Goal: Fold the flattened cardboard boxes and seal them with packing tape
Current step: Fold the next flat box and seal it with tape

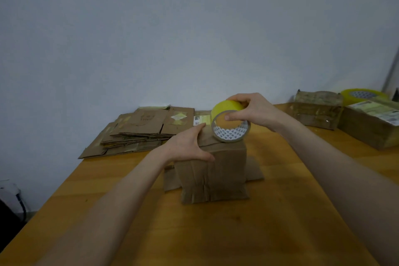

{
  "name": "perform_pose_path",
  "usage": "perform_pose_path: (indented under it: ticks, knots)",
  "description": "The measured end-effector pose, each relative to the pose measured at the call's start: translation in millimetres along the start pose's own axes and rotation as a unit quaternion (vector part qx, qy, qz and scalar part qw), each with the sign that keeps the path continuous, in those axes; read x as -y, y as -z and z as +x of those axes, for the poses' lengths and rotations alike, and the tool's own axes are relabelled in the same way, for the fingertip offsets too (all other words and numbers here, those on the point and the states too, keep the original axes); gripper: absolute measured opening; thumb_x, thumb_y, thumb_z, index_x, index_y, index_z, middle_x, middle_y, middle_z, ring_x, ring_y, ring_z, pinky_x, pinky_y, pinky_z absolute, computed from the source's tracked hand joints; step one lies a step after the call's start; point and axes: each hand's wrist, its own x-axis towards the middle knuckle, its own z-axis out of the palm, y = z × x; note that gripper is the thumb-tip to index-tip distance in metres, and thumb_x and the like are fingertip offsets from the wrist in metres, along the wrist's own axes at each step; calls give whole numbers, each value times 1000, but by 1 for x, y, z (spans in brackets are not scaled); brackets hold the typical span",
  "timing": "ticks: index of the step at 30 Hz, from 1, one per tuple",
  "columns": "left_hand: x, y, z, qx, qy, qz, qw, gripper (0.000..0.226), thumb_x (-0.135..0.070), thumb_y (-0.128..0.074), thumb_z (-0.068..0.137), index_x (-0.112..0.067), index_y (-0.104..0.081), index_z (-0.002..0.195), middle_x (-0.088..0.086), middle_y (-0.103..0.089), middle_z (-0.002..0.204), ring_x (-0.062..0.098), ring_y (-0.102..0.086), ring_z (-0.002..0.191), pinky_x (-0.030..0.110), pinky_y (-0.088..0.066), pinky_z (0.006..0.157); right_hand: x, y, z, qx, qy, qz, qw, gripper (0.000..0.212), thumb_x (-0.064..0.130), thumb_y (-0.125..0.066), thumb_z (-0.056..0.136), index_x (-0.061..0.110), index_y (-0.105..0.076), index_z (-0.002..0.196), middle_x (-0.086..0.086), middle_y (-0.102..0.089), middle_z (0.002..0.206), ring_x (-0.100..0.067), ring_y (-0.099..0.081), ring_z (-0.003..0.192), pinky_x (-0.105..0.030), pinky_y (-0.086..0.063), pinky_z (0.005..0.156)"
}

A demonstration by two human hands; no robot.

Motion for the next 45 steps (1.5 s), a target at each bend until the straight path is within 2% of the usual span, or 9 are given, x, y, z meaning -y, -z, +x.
perform_pose_path:
  ticks: [10, 18, 20, 23, 25, 33, 37, 40, 45]
  knots:
    - [-5, 8, -2, 10, -13, 21, 1000, 106, -52, -75, 71, -25, -12, 151, 0, -34, 149, 20, -39, 130, 36, -39, 103, -3, 36, -1, 42, 1, -97, 994, 46, 36, -82, 67, 28, -67, 110, 14, -59, 106, -4, -55, 97, -17, -43, 79]
    - [-6, 10, -4, 10, -26, 34, 999, 104, -50, -75, 72, -25, -13, 151, 0, -36, 146, 19, -41, 127, 37, -40, 102, -6, 50, -11, 60, -6, -132, 989, 45, 44, -80, 66, 28, -71, 108, 7, -62, 119, -14, -53, 113, -38, -44, 100]
    - [-4, 10, -5, 7, -28, 37, 999, 105, -51, -76, 71, -25, -12, 151, -1, -35, 148, 19, -40, 128, 36, -39, 103, -7, 52, -12, 59, -12, -122, 991, 45, 42, -78, 70, 29, -69, 112, 7, -60, 120, -10, -52, 110, -33, -45, 96]
    - [-3, 12, -8, -2, -38, 50, 998, 108, -52, -76, 70, -24, -12, 152, -1, -33, 150, 17, -37, 132, 35, -37, 105, -13, 52, -17, 60, -52, -85, 993, 36, 32, -73, 81, 23, -65, 114, 8, -57, 95, -1, -50, 78, -17, -40, 68]
    - [-4, 13, -9, -5, -45, 59, 997, 107, -51, -77, 70, -22, -14, 152, -1, -33, 151, 17, -36, 133, 34, -36, 106, -20, 51, -21, 45, -78, -59, 994, 33, 30, -73, 81, 18, -66, 111, 8, -59, 88, -2, -50, 71, -15, -37, 62]
    - [-2, 10, -11, -4, -40, 66, 997, 102, -49, -76, 72, -22, -17, 150, 0, -38, 146, 16, -39, 130, 35, -39, 103, -14, 53, -27, 35, -46, -125, 990, 30, 33, -76, 77, 25, -65, 104, 5, -59, 90, -9, -54, 80, -18, -42, 61]
    - [0, 10, -10, -7, -45, 67, 997, 101, -49, -75, 73, -23, -17, 150, 1, -38, 145, 15, -39, 128, 34, -39, 102, -14, 62, -26, 42, -50, -173, 983, 34, 33, -78, 74, 26, -67, 105, 7, -59, 101, -15, -55, 96, -32, -51, 80]
    - [0, 11, -12, -11, -51, 62, 997, 101, -50, -75, 73, -24, -17, 151, -2, -35, 149, 15, -37, 131, 34, -36, 105, -16, 60, -23, 44, -48, -165, 984, 37, 33, -77, 75, 26, -66, 109, 10, -58, 103, -15, -53, 100, -28, -45, 82]
    - [12, 3, -41, -120, -81, 122, 982, 85, -62, -56, 82, -25, -22, 151, -11, -20, 156, 9, -22, 142, 31, -23, 113, -32, 45, -20, 69, -78, -161, 981, 40, 34, -77, 76, 29, -62, 113, 3, -56, 114, -15, -52, 102, -24, -43, 76]
